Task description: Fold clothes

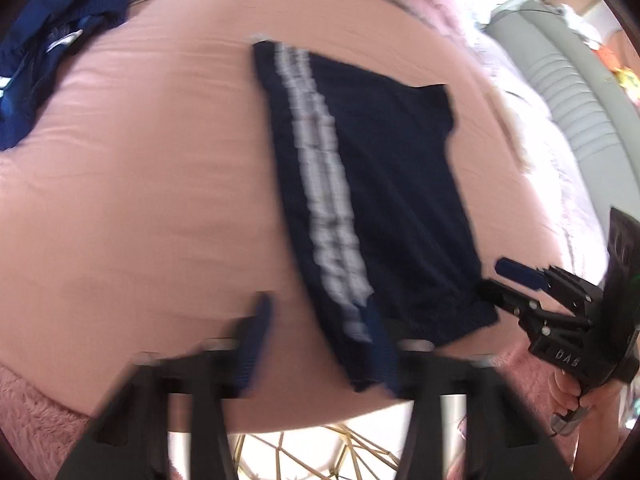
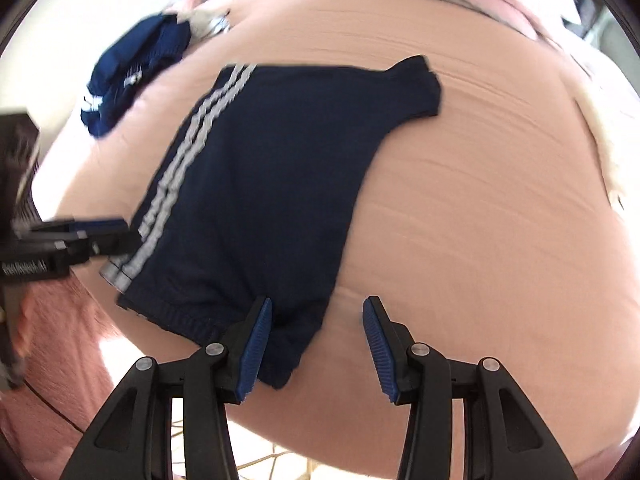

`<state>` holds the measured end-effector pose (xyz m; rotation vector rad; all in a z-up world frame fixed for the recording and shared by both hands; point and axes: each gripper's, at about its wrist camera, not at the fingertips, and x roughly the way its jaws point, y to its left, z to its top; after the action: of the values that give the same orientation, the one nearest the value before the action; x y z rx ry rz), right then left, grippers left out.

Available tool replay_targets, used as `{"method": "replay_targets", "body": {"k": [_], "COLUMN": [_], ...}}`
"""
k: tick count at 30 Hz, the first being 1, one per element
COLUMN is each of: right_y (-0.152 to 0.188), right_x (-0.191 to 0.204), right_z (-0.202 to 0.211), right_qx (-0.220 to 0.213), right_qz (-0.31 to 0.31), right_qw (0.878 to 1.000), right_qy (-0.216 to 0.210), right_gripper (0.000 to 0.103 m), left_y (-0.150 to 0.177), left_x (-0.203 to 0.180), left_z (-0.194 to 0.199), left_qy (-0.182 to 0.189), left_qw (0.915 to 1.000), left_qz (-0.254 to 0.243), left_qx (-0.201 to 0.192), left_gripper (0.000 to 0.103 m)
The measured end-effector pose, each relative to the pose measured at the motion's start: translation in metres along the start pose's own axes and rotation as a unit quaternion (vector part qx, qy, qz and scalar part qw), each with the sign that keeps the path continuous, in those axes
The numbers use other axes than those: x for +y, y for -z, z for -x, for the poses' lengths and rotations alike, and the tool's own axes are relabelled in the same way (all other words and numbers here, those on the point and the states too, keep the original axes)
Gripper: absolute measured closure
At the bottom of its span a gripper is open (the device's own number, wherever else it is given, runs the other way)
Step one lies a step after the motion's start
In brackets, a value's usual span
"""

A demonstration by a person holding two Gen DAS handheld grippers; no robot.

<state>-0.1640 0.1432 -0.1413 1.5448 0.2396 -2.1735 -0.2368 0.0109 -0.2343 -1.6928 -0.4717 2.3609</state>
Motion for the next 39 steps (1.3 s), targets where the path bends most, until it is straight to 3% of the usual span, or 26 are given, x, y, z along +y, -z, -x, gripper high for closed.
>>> {"method": "replay_targets", "body": {"k": [2, 9, 13, 18, 21, 25, 28, 33, 36, 39], "right_y": [0.002, 0.011, 0.015, 0.019, 0.018, 0.016, 0.018, 0.018, 0.019, 0.02], "right_x": [0.003, 0.013, 0.018, 0.001, -0.005, -0.01, -0.013, -0.02, -0.027, -0.034], "right_z": [0.0, 0.0, 0.0, 0.01, 0.017, 0.022, 0.012, 0.002, 0.008, 0.008], "right_qx": [-0.001, -0.006, -0.009, -0.016, -0.037, -0.057, -0.041, -0.02, -0.027, -0.033], "right_qz": [0.001, 0.005, 0.008, -0.029, -0.056, -0.087, -0.082, -0.075, -0.091, -0.119], "right_qw": [1.0, 1.0, 1.0, 0.999, 0.998, 0.993, 0.995, 0.996, 0.995, 0.99], "right_qy": [0.003, 0.012, 0.017, 0.0, -0.021, -0.05, -0.046, -0.041, -0.041, -0.069], "right_gripper": [0.056, 0.056, 0.056, 0.056, 0.056, 0.056, 0.056, 0.056, 0.053, 0.053], "left_y": [0.006, 0.013, 0.017, 0.025, 0.024, 0.016, 0.016, 0.019, 0.014, 0.013], "left_x": [-0.008, 0.011, 0.016, 0.02, 0.02, 0.006, 0.0, 0.004, 0.004, 0.004], "left_z": [-0.001, -0.004, 0.003, 0.013, 0.019, 0.023, 0.008, 0.008, 0.004, 0.003], "left_qy": [-0.002, 0.018, 0.04, 0.052, 0.077, 0.081, 0.055, 0.043, 0.074, 0.091], "left_qw": [0.9999, 0.9968, 0.9955, 0.9952, 0.9917, 0.9929, 0.9965, 0.9963, 0.9907, 0.9873], "left_qz": [-0.015, 0.077, 0.081, 0.077, 0.087, 0.062, 0.056, 0.071, 0.103, 0.116], "left_qx": [-0.003, -0.007, -0.028, -0.031, -0.055, -0.06, -0.03, -0.02, -0.05, -0.058], "left_gripper": [0.096, 0.09, 0.087, 0.086, 0.086, 0.086, 0.086, 0.078, 0.076, 0.072]}}
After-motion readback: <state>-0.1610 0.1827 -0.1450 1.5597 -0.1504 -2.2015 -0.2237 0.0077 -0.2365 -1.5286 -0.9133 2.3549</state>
